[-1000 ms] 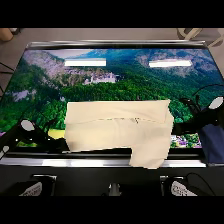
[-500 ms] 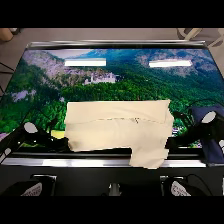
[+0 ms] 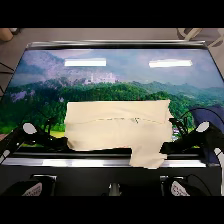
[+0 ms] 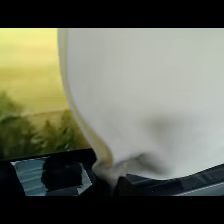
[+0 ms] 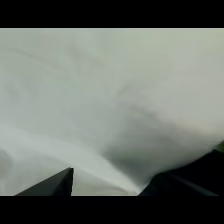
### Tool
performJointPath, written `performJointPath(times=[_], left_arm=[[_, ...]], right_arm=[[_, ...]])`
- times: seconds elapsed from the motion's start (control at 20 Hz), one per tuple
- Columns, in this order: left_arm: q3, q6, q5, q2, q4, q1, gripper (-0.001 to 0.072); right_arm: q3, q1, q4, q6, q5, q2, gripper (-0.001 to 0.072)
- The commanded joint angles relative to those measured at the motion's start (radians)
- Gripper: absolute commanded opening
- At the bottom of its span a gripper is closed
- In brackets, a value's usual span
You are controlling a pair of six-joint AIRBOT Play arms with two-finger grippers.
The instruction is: Fold the shirts.
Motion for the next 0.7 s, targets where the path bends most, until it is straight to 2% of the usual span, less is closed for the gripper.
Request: performJointPath(times=[0.0,0.05,0.1,0.15,0.3,0.4,0.55,0.65], left_arm=[[0.002,0.0,-0.013,0.013,-0.013,0.0,0.0028],[0.002,0.0,-0.014,0.013,-0.013,0.0,0.0027],[0.002,0.0,-0.014,0.013,-0.013,0.0,0.0028],[0.002,0.0,-0.013,0.013,-0.013,0.0,0.0028],[0.037,0.053,-0.013,0.026,-0.012,0.0,0.0027],[0.105,0.053,-0.013,0.068,-0.008,0.0,0.0027],[0.247,0.037,-0.013,0.114,0.009,0.0,0.0025],[0.339,-0.008,0.016,0.079,0.084,0.0,0.0024]], right_arm=[[-0.034,0.001,-0.01,0.03,-0.042,-0.008,0.0513],[-0.049,0.001,0.0,0.03,-0.041,-0.01,0.0432],[-0.053,0.001,0.0,0.03,-0.037,-0.01,0.0273],[-0.048,0.001,0.001,0.03,-0.027,-0.008,0.0029],[0.025,0.001,0.0,-0.006,0.009,0.013,0.0026],[0.12,0.001,0.004,-0.018,0.021,0.035,0.0025],[0.278,0.001,0.094,-0.016,0.009,0.031,0.0021],[0.363,0.007,0.169,-0.016,-0.027,-0.008,0.0021]])
